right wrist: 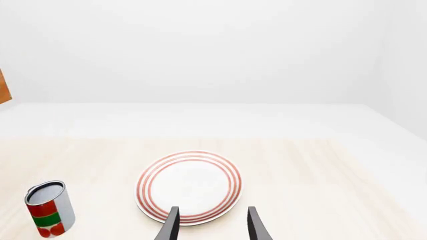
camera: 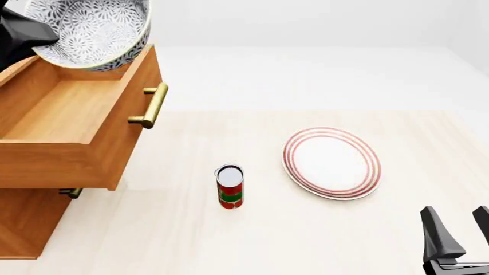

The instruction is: Put the bowl in the top drawer of the cabinet.

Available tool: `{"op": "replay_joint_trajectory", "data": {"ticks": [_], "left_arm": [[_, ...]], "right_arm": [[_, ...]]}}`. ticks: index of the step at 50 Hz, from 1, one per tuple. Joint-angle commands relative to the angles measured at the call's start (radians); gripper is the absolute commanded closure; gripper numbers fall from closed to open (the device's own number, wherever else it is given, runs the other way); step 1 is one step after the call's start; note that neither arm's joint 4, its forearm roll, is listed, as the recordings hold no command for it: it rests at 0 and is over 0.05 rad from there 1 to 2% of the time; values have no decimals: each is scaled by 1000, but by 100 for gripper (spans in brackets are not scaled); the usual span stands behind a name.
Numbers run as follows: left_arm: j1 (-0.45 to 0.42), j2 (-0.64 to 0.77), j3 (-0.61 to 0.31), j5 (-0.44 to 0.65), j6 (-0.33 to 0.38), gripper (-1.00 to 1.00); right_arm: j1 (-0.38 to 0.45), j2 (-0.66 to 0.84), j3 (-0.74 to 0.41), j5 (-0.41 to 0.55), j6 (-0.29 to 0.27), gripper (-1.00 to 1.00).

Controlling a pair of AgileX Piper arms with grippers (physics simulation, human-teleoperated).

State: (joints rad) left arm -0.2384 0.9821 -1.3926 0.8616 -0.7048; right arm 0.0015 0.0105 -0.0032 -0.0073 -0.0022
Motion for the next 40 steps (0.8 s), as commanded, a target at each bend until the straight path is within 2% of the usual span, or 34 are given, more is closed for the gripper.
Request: {"op": "replay_joint_trajectory", "data": {"ticks": [1,11,31,40], "left_arm": [[52,3,-8,6,-22,100],[133,5,37,-10,-46,100],[258,27,59,-36,-68,100],[314,45,45,-35,-42,100]], "right_arm": [[-1,1,0,0,2,-100],[-1,1,0,0,2,-100],[-1,1,0,0,2,-100],[-1,1,0,0,2,-100]]}}
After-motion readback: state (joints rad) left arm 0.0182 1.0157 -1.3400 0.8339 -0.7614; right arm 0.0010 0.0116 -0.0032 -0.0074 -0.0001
